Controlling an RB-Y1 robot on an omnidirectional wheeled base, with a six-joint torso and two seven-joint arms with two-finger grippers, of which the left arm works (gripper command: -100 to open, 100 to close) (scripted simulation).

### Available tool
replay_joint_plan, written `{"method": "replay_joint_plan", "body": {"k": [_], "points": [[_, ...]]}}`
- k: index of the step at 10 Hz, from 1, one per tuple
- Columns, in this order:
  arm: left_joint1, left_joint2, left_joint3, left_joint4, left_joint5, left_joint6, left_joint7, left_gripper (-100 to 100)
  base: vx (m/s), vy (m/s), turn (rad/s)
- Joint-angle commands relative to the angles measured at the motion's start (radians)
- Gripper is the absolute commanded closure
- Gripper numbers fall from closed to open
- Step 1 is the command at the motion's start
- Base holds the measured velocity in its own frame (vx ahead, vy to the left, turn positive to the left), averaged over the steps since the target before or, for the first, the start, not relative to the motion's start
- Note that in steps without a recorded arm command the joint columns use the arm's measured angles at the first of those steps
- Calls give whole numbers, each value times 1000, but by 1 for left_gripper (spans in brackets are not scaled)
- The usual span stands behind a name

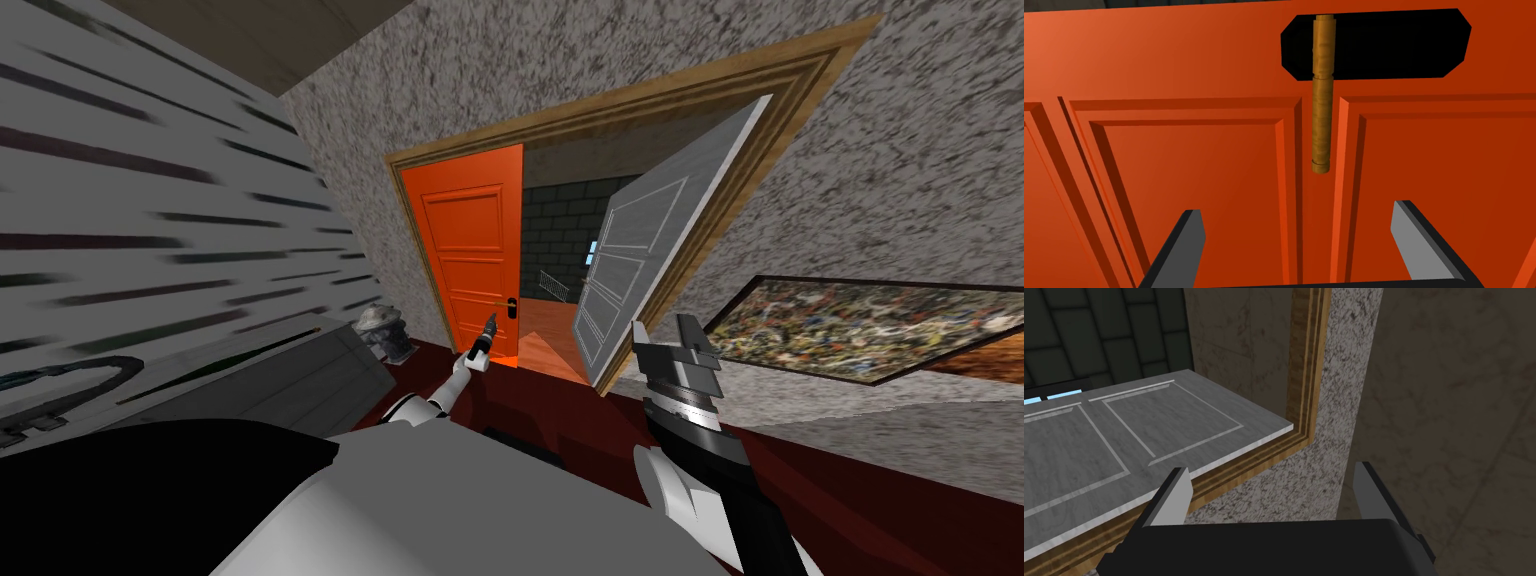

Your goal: Push the door open

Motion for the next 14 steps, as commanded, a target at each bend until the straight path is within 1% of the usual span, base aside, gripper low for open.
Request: {"method": "replay_joint_plan", "body": {"k": [1,5,7,8,10,14], "points": [[-20,2,-1,37,3,1,-1,-100,96,25,-20],[-67,8,-2,118,9,-1,-1,-100,80,13,-13],[-99,11,-2,174,14,-2,-1,-100,120,5,-18],[-94,11,-3,167,13,-7,1,-100,61,-5,-1],[-96,13,1,173,14,-9,0,-100,142,6,-23],[-96,15,10,180,15,-14,-2,-100,212,16,-26]]}}
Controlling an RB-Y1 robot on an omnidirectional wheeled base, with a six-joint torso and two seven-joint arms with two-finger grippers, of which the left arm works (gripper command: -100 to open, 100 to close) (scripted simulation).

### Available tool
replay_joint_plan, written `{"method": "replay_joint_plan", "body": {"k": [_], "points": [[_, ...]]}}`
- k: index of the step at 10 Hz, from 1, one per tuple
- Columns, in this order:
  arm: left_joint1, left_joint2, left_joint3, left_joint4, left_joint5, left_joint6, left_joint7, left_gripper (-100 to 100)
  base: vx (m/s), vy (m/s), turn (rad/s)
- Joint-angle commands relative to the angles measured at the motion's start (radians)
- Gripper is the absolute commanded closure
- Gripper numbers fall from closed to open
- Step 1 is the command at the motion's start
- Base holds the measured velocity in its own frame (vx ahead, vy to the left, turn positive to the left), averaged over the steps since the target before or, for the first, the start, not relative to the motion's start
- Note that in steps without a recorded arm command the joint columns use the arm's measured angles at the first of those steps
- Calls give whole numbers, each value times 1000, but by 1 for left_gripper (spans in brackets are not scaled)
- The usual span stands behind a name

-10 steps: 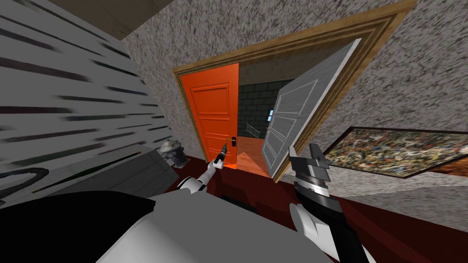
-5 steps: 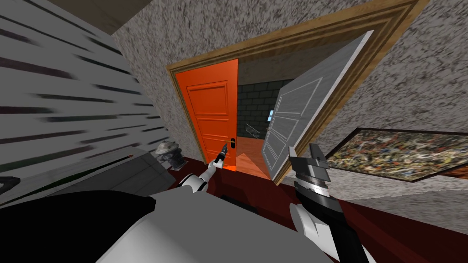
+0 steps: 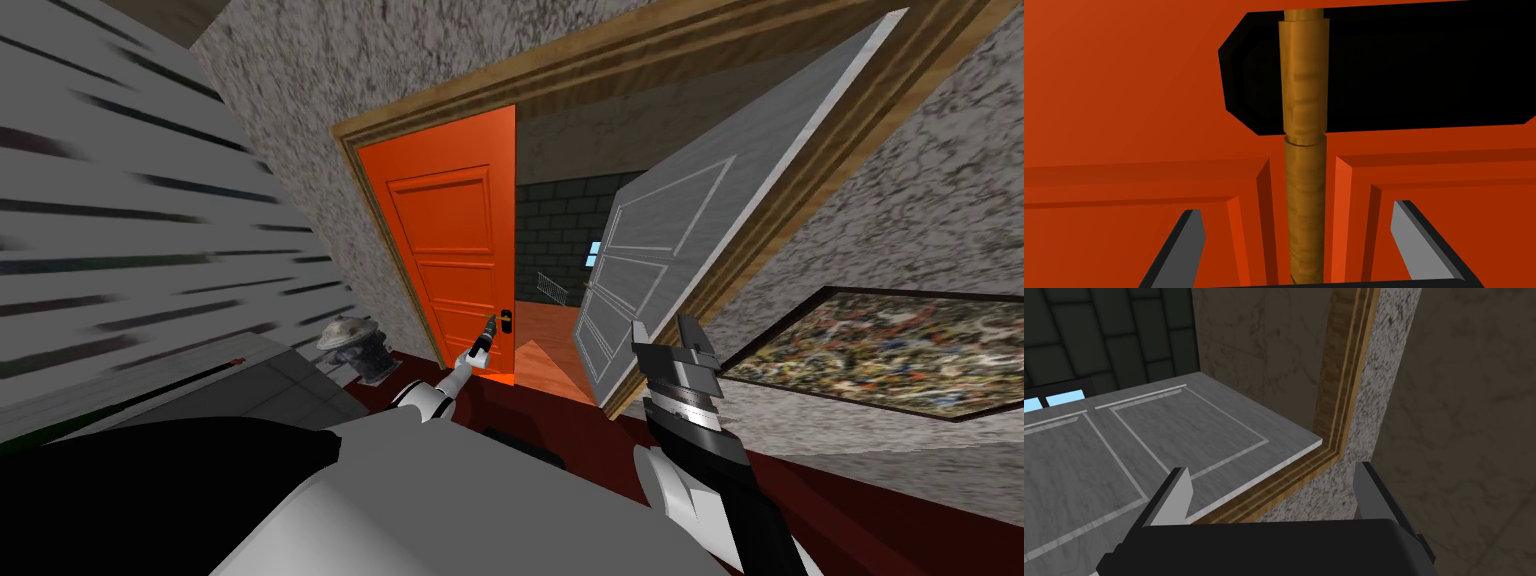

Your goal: Push the door open

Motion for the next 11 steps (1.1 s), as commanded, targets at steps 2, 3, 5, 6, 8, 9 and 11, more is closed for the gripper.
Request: {"method": "replay_joint_plan", "body": {"k": [2,3,5,6,8,9,11], "points": [[1,2,6,3,1,-3,-1,-100,202,2,-24],[1,2,7,4,1,-3,-1,-100,180,-21,-18],[0,2,6,5,1,-4,-1,100,30,-5,5],[0,2,6,5,1,-4,-1,100,-30,4,-14],[0,2,6,5,1,-4,-1,100,-14,4,-4],[0,2,6,5,1,-4,-1,100,0,0,0],[2,7,17,8,5,-3,-5,100,49,-18,12]]}}
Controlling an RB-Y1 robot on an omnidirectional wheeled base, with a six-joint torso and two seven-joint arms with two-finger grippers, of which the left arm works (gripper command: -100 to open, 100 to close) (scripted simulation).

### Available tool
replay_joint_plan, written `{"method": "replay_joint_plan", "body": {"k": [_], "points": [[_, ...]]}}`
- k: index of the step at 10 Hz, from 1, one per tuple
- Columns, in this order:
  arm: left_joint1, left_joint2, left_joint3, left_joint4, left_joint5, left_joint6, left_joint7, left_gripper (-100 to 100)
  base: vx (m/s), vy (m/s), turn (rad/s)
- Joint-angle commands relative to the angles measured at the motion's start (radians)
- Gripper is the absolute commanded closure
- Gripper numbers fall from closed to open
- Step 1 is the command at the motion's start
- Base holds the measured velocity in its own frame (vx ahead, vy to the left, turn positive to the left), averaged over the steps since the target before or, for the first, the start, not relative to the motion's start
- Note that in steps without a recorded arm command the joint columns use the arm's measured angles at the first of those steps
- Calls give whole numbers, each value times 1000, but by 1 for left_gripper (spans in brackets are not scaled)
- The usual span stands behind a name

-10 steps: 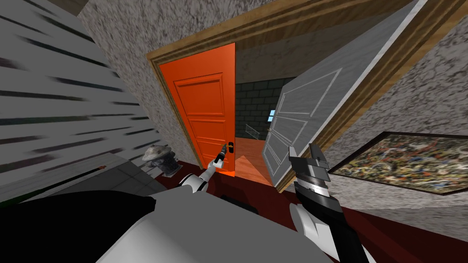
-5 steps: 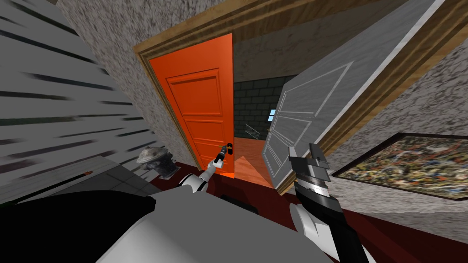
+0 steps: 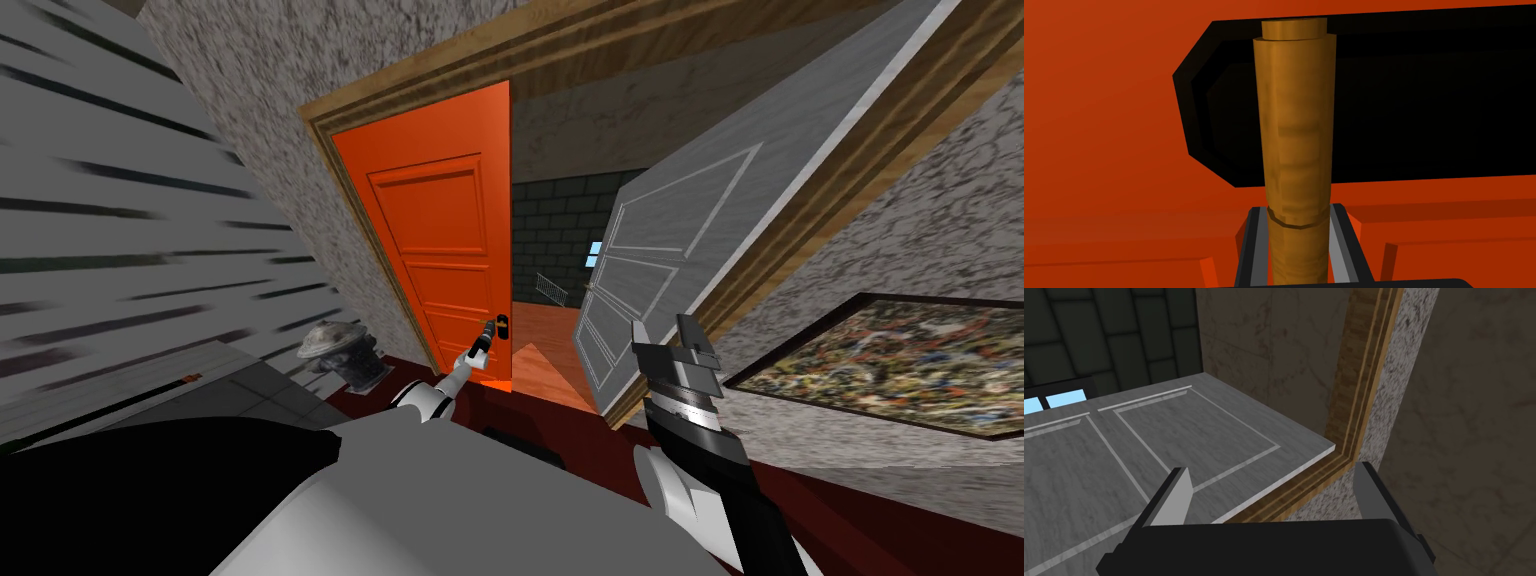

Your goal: Push the door open

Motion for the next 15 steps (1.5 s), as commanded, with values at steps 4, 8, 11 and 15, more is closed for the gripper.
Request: {"method": "replay_joint_plan", "body": {"k": [4,8,11,15], "points": [[4,16,37,-5,13,1,-14,100,149,-61,43],[9,32,73,2,27,0,-27,100,199,-73,51],[13,45,99,7,37,-1,-36,100,149,-66,47],[19,65,144,15,54,-3,-51,100,182,-98,65]]}}
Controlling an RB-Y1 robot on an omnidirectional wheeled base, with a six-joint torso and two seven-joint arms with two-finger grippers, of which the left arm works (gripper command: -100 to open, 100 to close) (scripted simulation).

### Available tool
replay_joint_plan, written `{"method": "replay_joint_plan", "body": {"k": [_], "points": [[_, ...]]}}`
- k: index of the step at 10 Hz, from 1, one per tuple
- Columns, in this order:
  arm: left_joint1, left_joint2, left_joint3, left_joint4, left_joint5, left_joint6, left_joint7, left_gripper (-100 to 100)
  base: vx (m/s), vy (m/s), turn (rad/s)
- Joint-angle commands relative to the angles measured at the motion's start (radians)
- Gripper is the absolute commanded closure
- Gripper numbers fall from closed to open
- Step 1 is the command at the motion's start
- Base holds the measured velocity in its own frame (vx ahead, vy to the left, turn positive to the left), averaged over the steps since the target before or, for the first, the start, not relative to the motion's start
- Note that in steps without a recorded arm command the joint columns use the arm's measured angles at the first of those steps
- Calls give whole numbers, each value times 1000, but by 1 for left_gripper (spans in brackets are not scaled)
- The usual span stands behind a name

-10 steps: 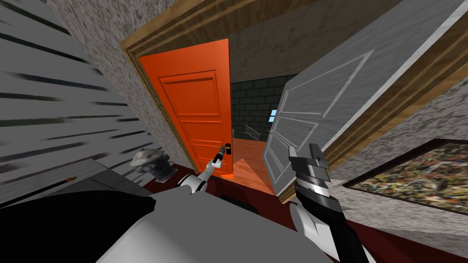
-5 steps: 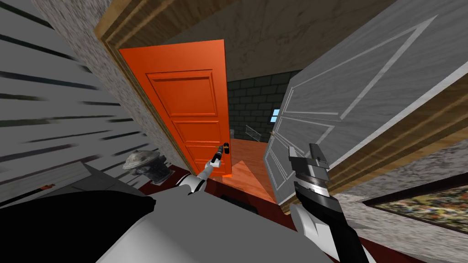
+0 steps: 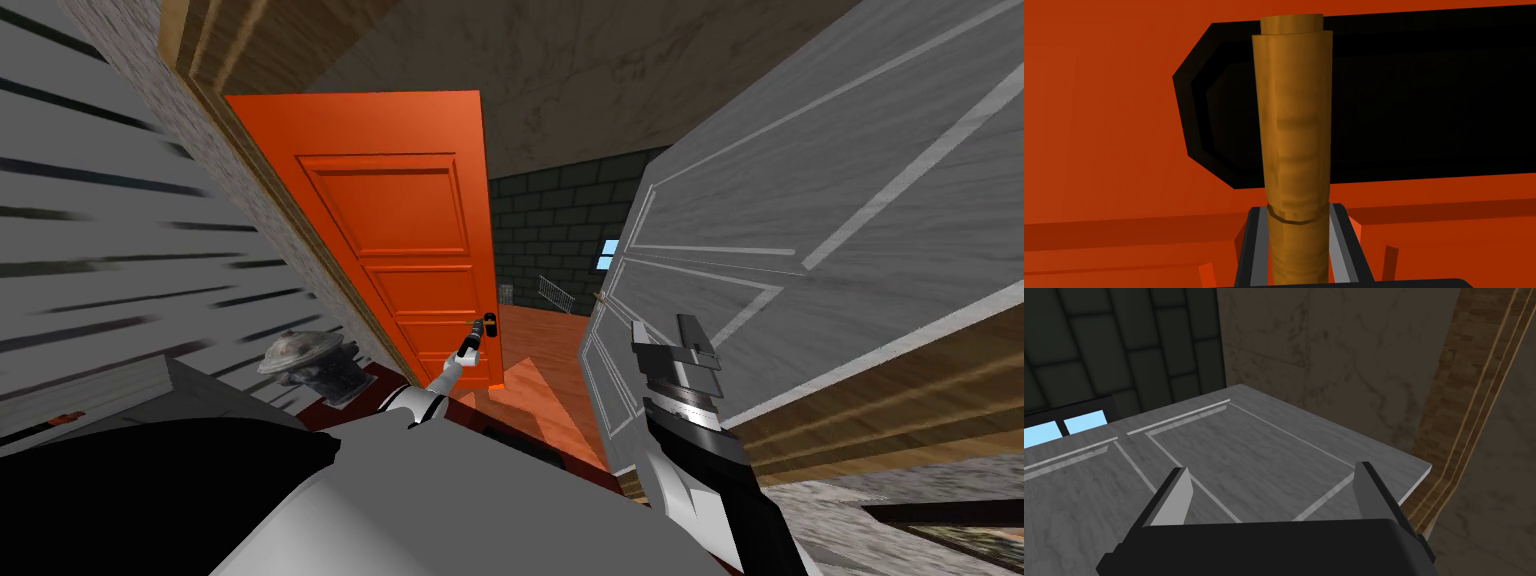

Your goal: Push the door open

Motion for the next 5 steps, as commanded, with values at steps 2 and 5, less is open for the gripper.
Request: {"method": "replay_joint_plan", "body": {"k": [2,5], "points": [[-15,28,27,45,10,-28,-2,100,146,-52,34],[-12,38,49,49,18,-29,-10,100,108,-63,37]]}}
